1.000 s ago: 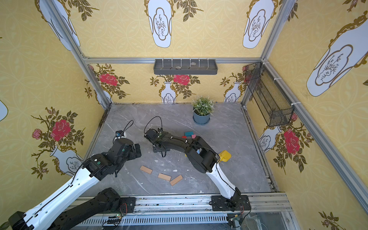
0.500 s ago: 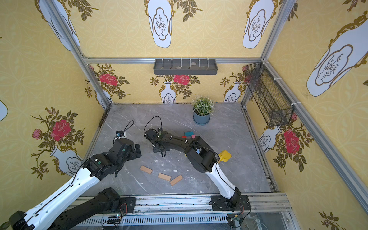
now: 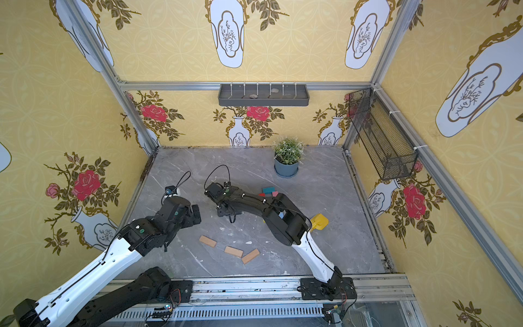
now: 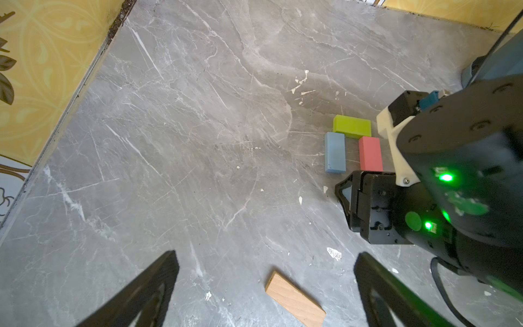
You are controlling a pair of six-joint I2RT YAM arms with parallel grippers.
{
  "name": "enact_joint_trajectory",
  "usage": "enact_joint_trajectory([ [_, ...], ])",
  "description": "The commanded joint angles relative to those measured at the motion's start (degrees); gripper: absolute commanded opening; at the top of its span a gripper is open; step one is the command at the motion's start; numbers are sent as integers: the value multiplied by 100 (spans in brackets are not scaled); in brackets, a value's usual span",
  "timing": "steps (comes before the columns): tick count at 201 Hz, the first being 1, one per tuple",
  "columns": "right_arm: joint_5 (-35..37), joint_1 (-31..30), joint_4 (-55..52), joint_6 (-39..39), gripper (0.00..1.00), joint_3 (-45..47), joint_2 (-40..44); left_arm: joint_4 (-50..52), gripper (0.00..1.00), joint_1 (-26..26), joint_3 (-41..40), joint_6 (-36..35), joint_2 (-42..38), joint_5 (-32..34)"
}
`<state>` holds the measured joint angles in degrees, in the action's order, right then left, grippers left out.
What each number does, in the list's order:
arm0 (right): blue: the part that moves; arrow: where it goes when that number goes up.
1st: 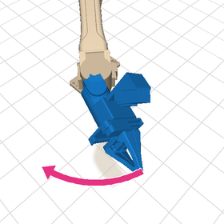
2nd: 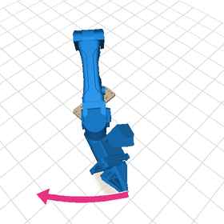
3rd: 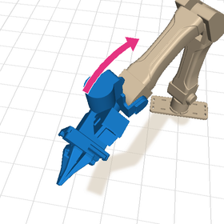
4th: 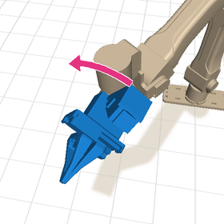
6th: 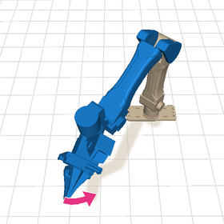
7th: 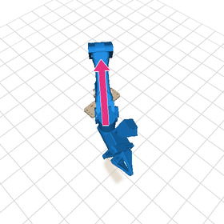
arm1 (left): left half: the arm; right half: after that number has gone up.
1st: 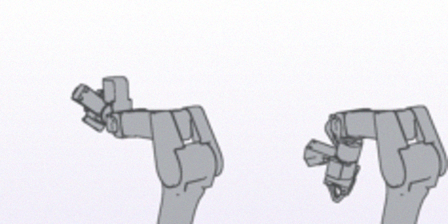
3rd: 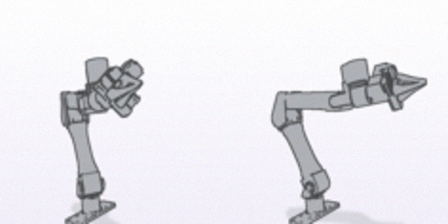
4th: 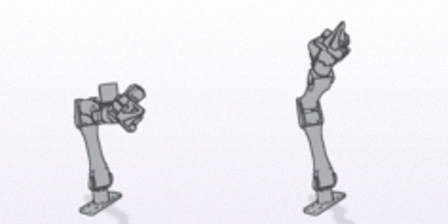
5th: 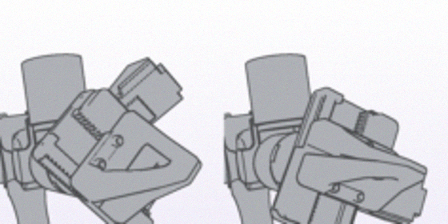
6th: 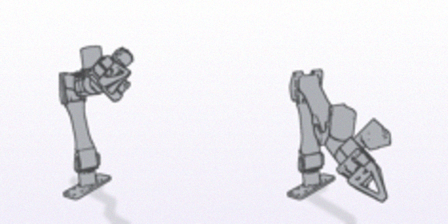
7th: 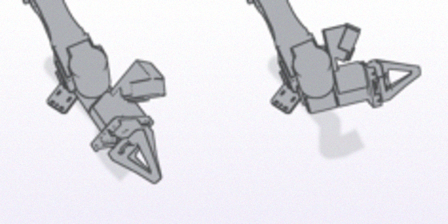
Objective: Assemble the number 8 with building blocks
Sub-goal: Assemble the building block at the center of the board.
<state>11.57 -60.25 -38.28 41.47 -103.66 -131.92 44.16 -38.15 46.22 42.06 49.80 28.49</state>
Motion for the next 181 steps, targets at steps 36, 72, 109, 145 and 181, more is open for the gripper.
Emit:
enact_joint_trajectory([
  [36,-182,4,-311,96,50,45,68,7,100,7,-16,17,-32,104],
  [72,-85,-17,-364,150,50,60,185,22,100,18,-7,12,-41,122],
  [109,-33,-31,-373,158,50,63,259,39,100,18,15,12,-56,140],
  [145,-23,-40,-382,152,51,15,263,46,100,18,19,14,-80,160],
  [181,-32,-41,-391,158,51,-83,173,59,100,18,21,20,-85,184],
])
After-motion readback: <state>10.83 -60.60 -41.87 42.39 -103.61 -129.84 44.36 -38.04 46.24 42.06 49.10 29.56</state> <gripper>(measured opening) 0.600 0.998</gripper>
